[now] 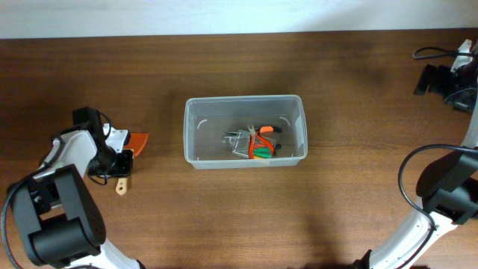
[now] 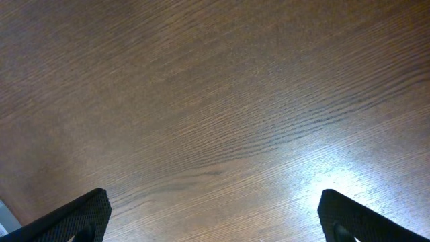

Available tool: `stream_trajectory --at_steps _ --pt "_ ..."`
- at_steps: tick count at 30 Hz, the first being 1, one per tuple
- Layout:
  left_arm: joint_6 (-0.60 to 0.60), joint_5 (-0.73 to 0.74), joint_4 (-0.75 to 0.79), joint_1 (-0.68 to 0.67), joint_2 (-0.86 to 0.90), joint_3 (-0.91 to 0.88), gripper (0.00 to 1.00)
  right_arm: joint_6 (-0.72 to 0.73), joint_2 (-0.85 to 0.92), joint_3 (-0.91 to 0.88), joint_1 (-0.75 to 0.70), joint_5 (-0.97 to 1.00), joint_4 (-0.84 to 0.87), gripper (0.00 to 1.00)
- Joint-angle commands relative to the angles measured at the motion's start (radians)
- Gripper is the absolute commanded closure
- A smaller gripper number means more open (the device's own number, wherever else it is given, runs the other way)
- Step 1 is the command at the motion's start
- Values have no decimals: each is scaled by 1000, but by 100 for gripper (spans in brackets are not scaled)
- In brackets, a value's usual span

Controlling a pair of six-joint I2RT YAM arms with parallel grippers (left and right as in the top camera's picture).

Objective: Pack container
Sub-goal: 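Lift the orange scraper with the left gripper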

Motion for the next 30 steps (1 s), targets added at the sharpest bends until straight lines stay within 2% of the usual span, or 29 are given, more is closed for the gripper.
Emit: stream_trajectory --at_steps 1,8,17,30 --pt "1 34 6 -4 41 -11 76 5 -9 -4 5 -2 0 1" --pt "0 34 6 -4 41 -10 83 5 -9 -4 5 -2 0 1" --pt "-39 35 -12 -4 40 34 85 5 -9 -4 5 -2 0 1" --pt "-45 34 -254 -4 40 404 94 5 -9 -4 5 -2 0 1"
